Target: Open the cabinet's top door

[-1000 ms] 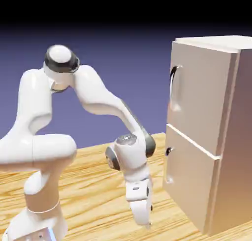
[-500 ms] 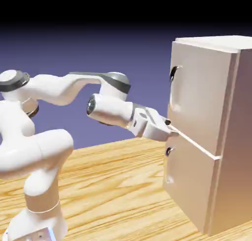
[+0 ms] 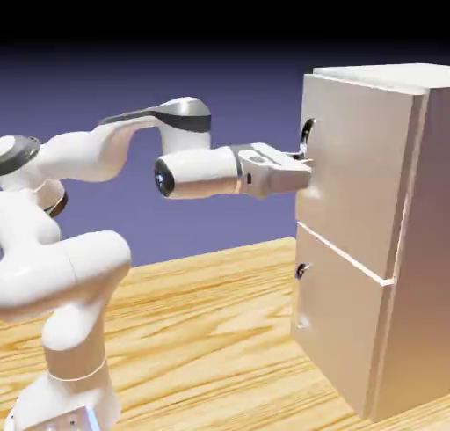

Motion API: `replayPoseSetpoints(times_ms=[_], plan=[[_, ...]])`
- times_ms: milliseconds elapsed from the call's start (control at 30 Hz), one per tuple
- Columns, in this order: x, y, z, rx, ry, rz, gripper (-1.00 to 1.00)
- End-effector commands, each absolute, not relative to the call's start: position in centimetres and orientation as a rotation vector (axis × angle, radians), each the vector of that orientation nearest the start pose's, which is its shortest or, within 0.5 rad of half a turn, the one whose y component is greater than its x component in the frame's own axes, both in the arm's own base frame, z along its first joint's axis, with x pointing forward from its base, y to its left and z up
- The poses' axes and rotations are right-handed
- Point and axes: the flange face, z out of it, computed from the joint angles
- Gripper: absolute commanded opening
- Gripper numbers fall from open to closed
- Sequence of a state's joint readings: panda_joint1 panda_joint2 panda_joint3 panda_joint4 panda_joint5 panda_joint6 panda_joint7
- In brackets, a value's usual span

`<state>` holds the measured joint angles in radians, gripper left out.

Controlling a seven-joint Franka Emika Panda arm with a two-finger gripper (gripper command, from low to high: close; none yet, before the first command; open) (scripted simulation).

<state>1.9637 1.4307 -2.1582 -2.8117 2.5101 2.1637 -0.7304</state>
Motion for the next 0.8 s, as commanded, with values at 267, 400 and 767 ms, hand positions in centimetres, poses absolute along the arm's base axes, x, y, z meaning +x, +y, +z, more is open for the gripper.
replayPoseSetpoints(times_ms=[267,400,767], plan=[[30.6,-6.9,49.1,-1.765,0.441,-1.560,-1.00],[29.1,-8.9,49.1,-1.761,0.354,-1.495,-1.00],[25.8,-15.3,49.1,-1.731,0.107,-1.300,-1.00]])
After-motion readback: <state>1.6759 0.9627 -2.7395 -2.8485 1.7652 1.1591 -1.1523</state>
